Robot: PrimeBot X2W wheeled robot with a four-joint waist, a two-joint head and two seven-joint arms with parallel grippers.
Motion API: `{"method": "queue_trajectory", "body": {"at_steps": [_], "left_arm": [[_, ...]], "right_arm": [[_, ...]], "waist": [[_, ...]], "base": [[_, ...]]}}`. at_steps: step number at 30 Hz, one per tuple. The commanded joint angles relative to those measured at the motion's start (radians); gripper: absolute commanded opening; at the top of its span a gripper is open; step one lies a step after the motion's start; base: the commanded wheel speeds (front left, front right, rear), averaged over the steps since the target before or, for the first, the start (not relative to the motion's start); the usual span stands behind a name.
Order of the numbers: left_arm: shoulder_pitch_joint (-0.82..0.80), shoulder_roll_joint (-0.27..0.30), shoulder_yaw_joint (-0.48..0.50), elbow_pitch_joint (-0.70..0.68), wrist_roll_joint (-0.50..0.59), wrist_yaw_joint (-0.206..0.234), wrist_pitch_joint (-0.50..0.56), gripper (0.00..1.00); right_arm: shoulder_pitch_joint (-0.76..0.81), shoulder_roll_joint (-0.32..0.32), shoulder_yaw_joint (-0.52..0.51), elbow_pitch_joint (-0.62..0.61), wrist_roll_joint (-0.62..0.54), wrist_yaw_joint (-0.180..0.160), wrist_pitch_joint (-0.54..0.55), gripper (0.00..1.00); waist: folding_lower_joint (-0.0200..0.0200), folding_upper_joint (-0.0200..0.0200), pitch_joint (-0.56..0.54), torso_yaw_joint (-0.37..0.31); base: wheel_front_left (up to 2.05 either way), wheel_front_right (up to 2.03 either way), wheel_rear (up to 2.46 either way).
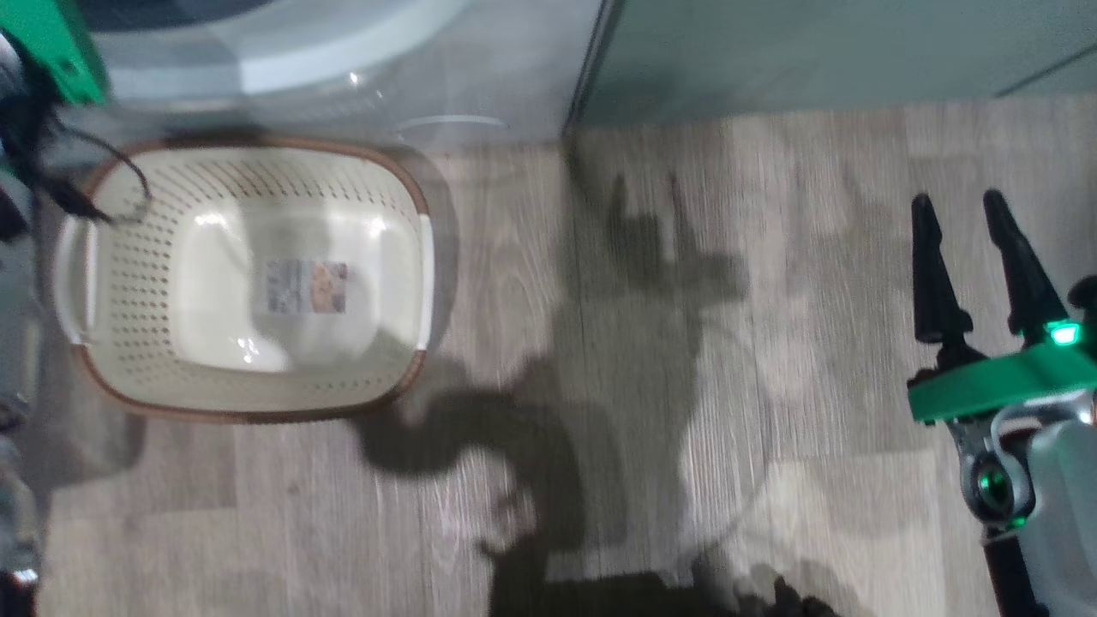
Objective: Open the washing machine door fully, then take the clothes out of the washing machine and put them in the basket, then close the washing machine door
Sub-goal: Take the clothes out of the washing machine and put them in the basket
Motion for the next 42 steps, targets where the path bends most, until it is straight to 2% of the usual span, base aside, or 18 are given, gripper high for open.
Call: {"method": "queue_trajectory", "body": {"at_steps": [1,13,25,33,42], "left_arm": [[0.033,0.041,0.014,-0.049,-0.009,-0.005,-0.015,0.00],[0.335,-0.034,-0.003,-0.194,-0.061,-0.026,-0.017,0.00],[0.688,-0.128,-0.027,-0.383,-0.094,0.028,0.019,0.00],[0.816,-0.168,-0.030,-0.402,-0.122,0.047,0.022,0.00],[0.804,-0.200,-0.021,-0.274,-0.146,0.051,-0.061,0.00]], "right_arm": [[0.034,-0.021,0.009,-0.019,-0.007,0.001,-0.009,1.00],[0.144,-0.050,0.008,0.006,-0.007,0.001,-0.009,1.00],[0.212,-0.074,0.020,0.018,0.000,0.001,-0.009,1.00],[0.234,-0.081,0.026,0.016,0.004,0.001,-0.009,1.00],[0.222,-0.092,0.028,0.007,0.010,0.001,-0.009,1.00]], "waist": [[0.0001,-0.0001,-0.058,0.025],[0.0001,-0.0001,-0.255,0.071],[0.0001,-0.0001,-0.383,0.091],[0.0001,-0.0001,-0.415,0.084],[0.0001,-0.0001,-0.386,0.072]], "base": [[0.00,0.00,0.00],[0.00,0.00,0.00],[0.00,0.00,0.00],[0.00,0.00,0.00],[0.00,0.00,0.00]]}}
